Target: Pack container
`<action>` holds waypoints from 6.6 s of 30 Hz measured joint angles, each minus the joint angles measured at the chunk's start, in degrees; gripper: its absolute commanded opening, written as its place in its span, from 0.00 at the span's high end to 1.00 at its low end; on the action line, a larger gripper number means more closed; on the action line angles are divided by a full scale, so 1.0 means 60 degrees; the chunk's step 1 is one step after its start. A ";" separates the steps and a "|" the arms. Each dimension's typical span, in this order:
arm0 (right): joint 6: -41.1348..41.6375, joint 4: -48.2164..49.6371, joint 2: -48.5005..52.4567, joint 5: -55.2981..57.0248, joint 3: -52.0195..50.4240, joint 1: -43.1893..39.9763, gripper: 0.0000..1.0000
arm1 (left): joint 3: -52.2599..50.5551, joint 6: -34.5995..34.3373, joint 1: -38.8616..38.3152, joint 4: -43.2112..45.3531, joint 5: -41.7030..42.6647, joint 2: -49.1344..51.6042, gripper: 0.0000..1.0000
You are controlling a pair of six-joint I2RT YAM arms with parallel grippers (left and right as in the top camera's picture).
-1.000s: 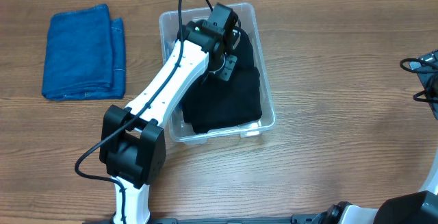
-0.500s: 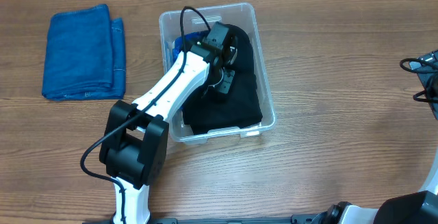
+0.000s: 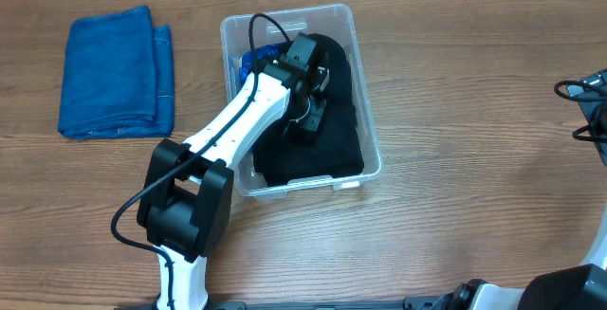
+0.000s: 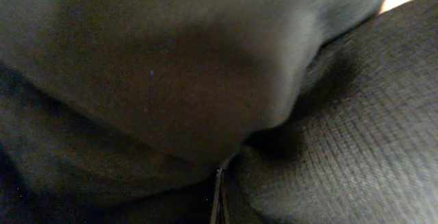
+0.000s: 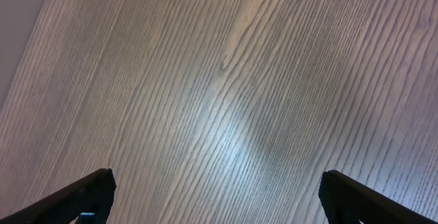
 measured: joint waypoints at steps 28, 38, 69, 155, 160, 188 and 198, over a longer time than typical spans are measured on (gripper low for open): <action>-0.0007 -0.0004 0.0000 -0.0004 0.0000 -0.0004 0.00 | 0.1126 -0.0146 -0.1129 0.0379 0.1111 0.0834 0.96; 0.0000 0.0000 0.0000 0.0000 0.0000 0.0000 0.00 | 0.1209 -0.0149 -0.1220 0.0280 0.1038 0.1038 0.96; -0.0004 0.0000 0.0000 -0.0004 0.0000 0.0000 0.00 | -0.0940 -0.2951 0.0087 0.0080 -0.2259 -0.0739 0.96; -0.0007 0.0004 0.0000 -0.0011 0.0000 0.0000 0.00 | 0.0029 -0.2149 -0.1053 0.1395 0.0197 0.0113 0.96; -0.0004 0.0004 0.0000 0.0000 0.0000 0.0000 0.00 | 0.0022 -0.2146 -0.1202 0.1574 0.0259 0.0310 0.96; -0.0004 0.0000 0.0000 -0.0004 0.0000 0.0000 0.00 | 0.0659 -0.4244 -0.0685 -0.2157 -0.2514 -0.1741 0.96; -0.0004 0.0007 0.0000 -0.0007 0.0000 0.0000 0.00 | -0.1421 -0.4940 -0.0492 -0.0965 -0.2546 -0.1515 0.95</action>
